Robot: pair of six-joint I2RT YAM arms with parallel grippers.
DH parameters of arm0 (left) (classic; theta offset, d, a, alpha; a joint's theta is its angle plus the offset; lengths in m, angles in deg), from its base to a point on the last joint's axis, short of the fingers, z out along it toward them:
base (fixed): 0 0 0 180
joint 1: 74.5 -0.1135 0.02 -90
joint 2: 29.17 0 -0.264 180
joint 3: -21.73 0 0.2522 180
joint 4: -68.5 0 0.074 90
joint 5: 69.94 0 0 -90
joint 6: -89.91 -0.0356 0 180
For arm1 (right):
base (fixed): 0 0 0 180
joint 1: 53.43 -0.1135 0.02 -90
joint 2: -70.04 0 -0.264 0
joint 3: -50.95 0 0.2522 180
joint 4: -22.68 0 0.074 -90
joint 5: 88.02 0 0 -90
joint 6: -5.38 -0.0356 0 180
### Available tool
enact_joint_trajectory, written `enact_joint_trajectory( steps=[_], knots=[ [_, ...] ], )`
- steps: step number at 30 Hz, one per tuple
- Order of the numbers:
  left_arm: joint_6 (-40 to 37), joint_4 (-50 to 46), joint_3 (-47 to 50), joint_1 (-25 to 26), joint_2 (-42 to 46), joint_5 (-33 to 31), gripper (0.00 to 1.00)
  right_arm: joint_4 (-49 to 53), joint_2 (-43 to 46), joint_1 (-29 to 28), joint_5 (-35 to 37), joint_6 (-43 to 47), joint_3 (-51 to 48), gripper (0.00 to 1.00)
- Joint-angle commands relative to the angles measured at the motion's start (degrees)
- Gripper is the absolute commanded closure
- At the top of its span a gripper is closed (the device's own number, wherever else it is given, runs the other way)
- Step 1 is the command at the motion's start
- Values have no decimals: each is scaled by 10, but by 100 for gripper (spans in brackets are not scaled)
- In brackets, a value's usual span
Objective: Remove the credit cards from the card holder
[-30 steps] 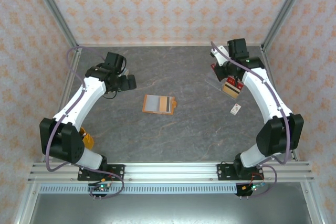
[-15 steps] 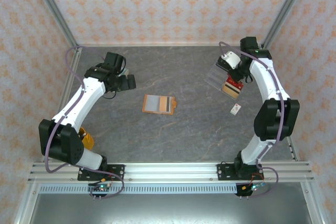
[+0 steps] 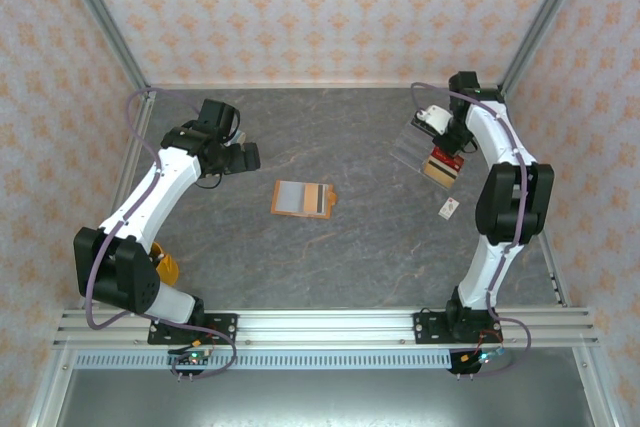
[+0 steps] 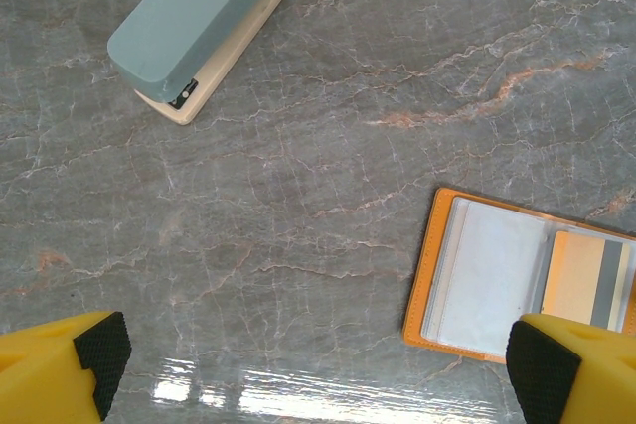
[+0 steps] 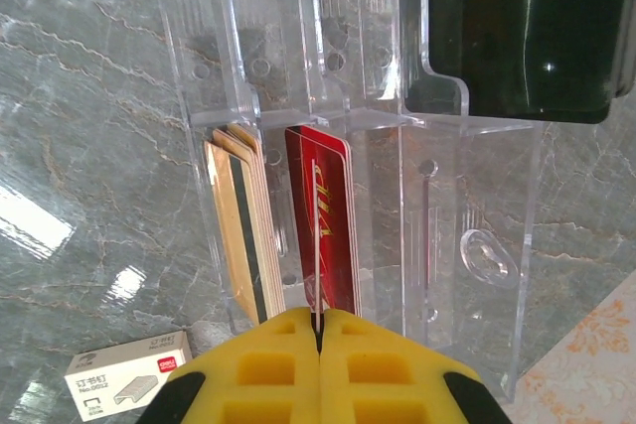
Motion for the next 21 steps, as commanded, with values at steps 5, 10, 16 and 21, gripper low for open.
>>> enact_joint_trajectory(
  steps=[5,10,16,21],
  knots=[
    [-15,-14,-14,-1,15,-1,0,-5,-4,7,22,20,4,100],
    [-15,-14,-11,-1,14,-1,0,-15,-9,11,16,26,3,97],
    [-15,-11,-9,-1,14,3,0,-21,-18,11,-1,26,11,95],
    [-16,-12,-9,-1,14,2,0,-16,-34,11,-7,26,22,93]
  ],
)
